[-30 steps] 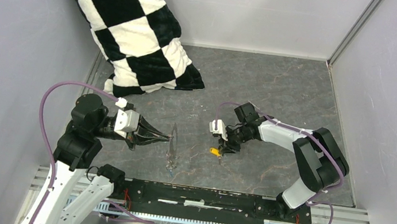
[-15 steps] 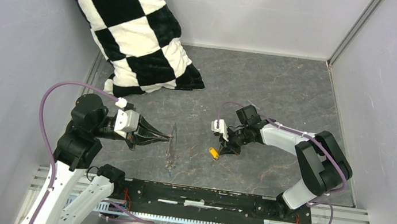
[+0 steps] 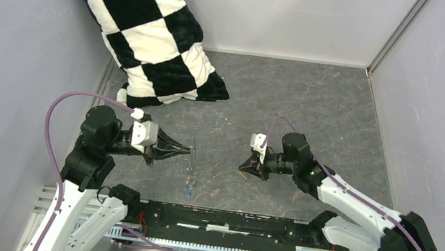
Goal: Put the keys on the keyring
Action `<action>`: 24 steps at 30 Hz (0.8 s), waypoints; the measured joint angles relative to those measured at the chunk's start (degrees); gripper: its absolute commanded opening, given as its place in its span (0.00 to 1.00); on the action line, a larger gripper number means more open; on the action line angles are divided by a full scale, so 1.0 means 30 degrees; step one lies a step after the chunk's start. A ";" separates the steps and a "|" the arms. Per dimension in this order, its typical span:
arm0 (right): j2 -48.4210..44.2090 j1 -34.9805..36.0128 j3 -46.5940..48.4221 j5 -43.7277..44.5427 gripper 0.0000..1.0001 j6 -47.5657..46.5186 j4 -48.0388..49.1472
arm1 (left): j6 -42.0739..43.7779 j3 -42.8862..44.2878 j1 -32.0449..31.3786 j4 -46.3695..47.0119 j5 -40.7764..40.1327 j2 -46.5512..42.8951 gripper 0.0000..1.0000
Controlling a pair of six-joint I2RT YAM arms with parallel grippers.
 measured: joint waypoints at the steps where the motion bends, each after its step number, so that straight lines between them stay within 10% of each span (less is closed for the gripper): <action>1: -0.0823 0.0801 0.0029 0.0568 0.00 0.0860 0.0430 | 0.0000 -0.0131 0.0000 0.0087 -0.0342 0.0007 0.02; 12: -0.2120 0.8808 0.5705 0.7970 0.00 0.5515 -0.0736 | -0.0080 -0.1268 0.0000 0.1246 -0.3038 0.0495 0.02; 24: 0.1792 1.2313 1.2305 1.4491 0.00 0.4728 -0.3614 | 0.1523 -0.1610 0.0000 0.0896 -0.3381 -0.0481 0.02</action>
